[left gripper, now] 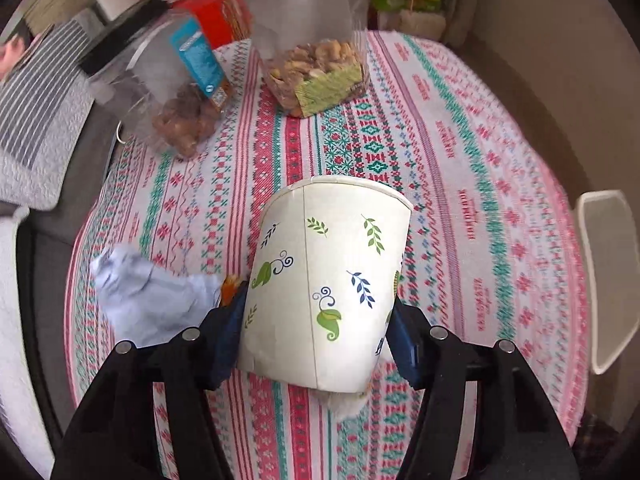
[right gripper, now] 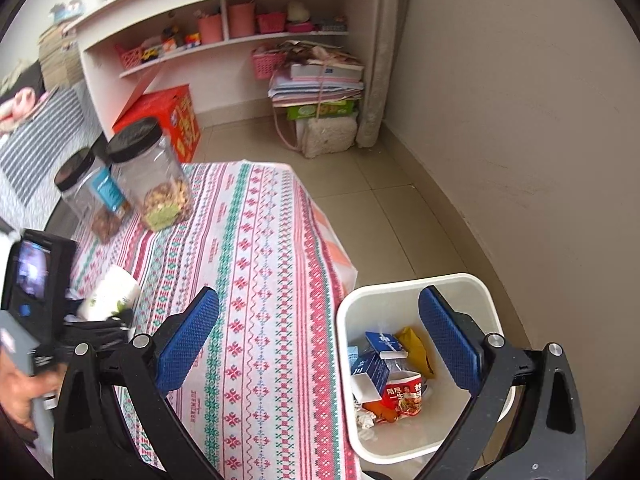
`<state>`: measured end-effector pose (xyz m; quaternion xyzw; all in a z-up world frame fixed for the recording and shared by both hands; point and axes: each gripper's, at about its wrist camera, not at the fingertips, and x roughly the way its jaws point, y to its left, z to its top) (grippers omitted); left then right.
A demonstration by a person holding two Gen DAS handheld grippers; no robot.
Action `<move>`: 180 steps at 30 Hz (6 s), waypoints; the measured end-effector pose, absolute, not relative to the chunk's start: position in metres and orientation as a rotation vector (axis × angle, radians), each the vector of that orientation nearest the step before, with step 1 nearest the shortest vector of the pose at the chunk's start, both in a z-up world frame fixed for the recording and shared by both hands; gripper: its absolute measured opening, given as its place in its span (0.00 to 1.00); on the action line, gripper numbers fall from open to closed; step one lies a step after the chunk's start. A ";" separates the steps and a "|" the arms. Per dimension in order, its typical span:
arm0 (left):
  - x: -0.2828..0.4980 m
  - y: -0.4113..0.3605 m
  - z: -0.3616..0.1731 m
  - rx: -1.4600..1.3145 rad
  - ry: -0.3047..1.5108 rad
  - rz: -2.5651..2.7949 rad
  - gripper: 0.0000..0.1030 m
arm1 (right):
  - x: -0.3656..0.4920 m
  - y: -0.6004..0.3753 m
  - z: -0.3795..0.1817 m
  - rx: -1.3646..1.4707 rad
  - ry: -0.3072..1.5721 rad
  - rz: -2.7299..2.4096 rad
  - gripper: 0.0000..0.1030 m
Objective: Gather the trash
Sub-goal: 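Grasp the leaf-print paper cup with the left tool while the right tool grasps the white tissue, then carry the white tissue to the bin and open the right tool, then lower the paper cup into the bin and open the left tool, then grasp the crumpled foil with the left tool while the right tool grasps the small orange peel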
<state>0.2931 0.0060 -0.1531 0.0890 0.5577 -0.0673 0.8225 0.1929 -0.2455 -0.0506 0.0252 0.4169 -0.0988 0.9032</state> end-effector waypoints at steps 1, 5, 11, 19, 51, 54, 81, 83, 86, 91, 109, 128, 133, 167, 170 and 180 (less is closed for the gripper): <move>0.283 0.011 -0.145 0.162 1.169 -0.144 0.59 | 0.195 -0.241 -0.053 0.043 0.870 -0.196 0.93; 0.245 0.041 -0.118 0.015 1.138 -0.110 0.59 | 0.202 -0.210 -0.075 0.005 0.918 -0.147 0.93; 0.196 0.089 -0.065 -0.077 1.009 0.001 0.60 | 0.209 -0.165 -0.125 0.080 1.091 -0.037 0.93; 0.179 0.141 -0.047 -0.134 0.968 0.058 0.60 | 0.224 -0.075 -0.168 0.075 1.150 -0.011 0.92; 0.171 0.122 -0.057 -0.168 0.978 -0.003 0.60 | 0.181 -0.121 -0.086 0.026 0.921 0.112 0.35; 0.174 0.109 -0.063 -0.159 0.983 -0.013 0.60 | 0.174 -0.137 -0.088 0.060 0.900 0.094 0.35; 0.186 -0.014 -0.089 -0.032 0.981 -0.145 0.60 | 0.152 -0.303 -0.064 0.223 0.833 -0.233 0.36; 0.186 -0.022 -0.090 -0.024 0.982 -0.153 0.60 | 0.151 -0.320 -0.066 0.242 0.846 -0.276 0.36; 0.187 -0.033 -0.091 -0.020 0.979 -0.167 0.60 | 0.148 -0.343 -0.068 0.275 0.851 -0.345 0.39; 0.186 -0.056 -0.094 -0.008 0.982 -0.200 0.60 | 0.136 -0.372 -0.064 0.308 0.828 -0.448 0.66; 0.164 -0.194 -0.109 0.042 1.011 -0.442 0.60 | 0.080 -0.436 -0.010 0.436 0.593 -0.580 0.87; 0.185 -0.127 -0.092 -0.006 0.995 -0.196 0.85 | 0.118 -0.361 -0.014 0.258 0.650 -0.457 0.93; 0.219 -0.030 -0.099 -0.051 0.995 0.062 0.86 | 0.143 -0.307 -0.028 0.175 0.739 -0.341 0.93; 0.222 0.205 -0.090 -0.376 1.033 0.067 0.13 | 0.214 -0.092 -0.164 0.030 1.133 0.084 0.93; 0.209 0.217 -0.077 -0.360 1.006 0.079 0.13 | 0.226 -0.069 -0.170 0.095 1.134 0.087 0.92; 0.174 0.251 -0.019 -0.321 0.840 0.139 0.13 | 0.263 0.017 -0.187 0.071 1.140 0.120 0.70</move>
